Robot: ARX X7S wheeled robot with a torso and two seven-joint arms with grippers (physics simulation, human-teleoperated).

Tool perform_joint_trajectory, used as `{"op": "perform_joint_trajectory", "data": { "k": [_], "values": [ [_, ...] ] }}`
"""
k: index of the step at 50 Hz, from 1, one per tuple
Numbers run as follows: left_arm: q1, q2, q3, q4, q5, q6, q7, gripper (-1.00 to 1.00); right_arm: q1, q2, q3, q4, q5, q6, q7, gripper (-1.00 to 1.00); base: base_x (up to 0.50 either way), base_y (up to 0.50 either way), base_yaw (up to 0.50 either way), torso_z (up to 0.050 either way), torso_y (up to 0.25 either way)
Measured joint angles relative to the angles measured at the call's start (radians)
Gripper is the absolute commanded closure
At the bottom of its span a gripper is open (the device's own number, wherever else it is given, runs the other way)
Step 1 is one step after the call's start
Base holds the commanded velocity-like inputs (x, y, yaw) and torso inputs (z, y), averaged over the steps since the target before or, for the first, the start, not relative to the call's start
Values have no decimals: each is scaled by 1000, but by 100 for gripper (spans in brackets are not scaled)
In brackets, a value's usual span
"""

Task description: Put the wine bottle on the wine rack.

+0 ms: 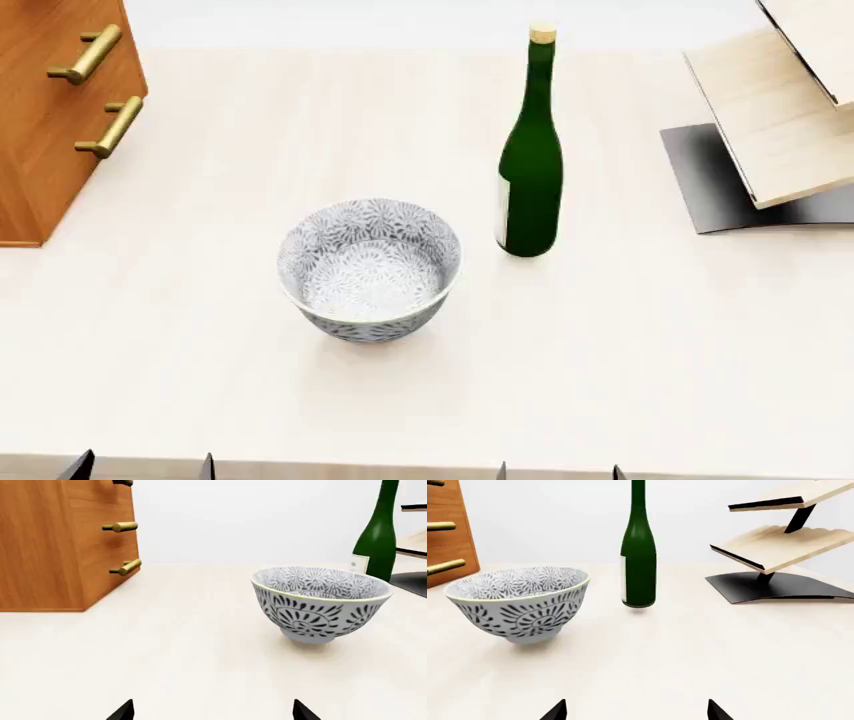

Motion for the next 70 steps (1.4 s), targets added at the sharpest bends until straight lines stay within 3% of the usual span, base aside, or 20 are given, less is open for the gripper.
{"op": "perform_joint_trajectory", "data": {
  "k": [22, 43, 54, 70],
  "values": [
    [16, -45, 53, 44, -39, -8, -48, -100, -9, 48, -61, -35, 31, -2, 54, -100, 0, 0, 0, 0, 0],
    [154, -101, 58, 389, -98, -13, -89, -100, -141, 102, -95, -394, 8, 3, 118, -100, 0, 0, 0, 0, 0],
    [235, -122, 49, 519, -126, 83, -96, -100, -225, 129, -103, -536, -22, -107, 152, -100, 0, 0, 0, 0, 0],
    [326, -127, 40, 576, -137, 341, -94, -100, -304, 158, -103, -591, -56, -340, 200, -100, 0, 0, 0, 0, 0]
  ]
}}
